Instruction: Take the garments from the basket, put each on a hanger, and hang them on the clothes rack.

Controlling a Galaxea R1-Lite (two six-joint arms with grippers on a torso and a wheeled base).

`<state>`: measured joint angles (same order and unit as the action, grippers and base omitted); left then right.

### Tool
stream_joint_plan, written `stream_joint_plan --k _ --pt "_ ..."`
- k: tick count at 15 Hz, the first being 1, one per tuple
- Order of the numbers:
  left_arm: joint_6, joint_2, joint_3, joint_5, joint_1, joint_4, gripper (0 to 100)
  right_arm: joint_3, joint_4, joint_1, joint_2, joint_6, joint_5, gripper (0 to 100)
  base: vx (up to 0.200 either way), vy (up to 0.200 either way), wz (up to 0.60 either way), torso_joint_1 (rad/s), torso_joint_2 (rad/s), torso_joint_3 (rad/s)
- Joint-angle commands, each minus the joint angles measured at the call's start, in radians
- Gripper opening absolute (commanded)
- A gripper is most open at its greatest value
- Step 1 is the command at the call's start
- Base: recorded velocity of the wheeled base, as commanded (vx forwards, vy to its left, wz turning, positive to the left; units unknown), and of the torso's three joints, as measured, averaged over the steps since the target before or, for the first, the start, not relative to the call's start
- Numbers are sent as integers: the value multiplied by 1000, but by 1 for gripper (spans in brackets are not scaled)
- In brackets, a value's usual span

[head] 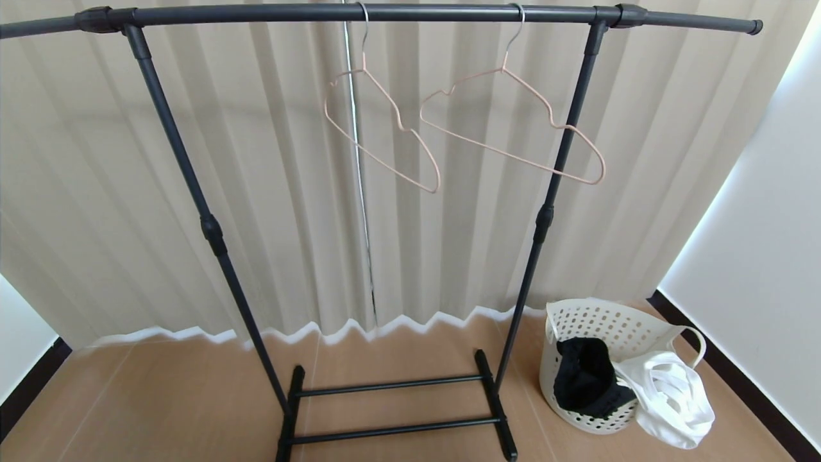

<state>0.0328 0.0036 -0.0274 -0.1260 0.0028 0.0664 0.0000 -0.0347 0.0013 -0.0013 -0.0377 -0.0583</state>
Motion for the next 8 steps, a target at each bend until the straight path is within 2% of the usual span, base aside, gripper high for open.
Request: stream_joint_plan --k 1,8 --pt "-1 1 0 0 0 0 100 0 -1 0 1 -1 0 100 0 0 0 -139 491 349" --pt "1 1 0 2 0 0 100 0 -1 0 1 -1 0 100 0 0 0 -101 469 368"
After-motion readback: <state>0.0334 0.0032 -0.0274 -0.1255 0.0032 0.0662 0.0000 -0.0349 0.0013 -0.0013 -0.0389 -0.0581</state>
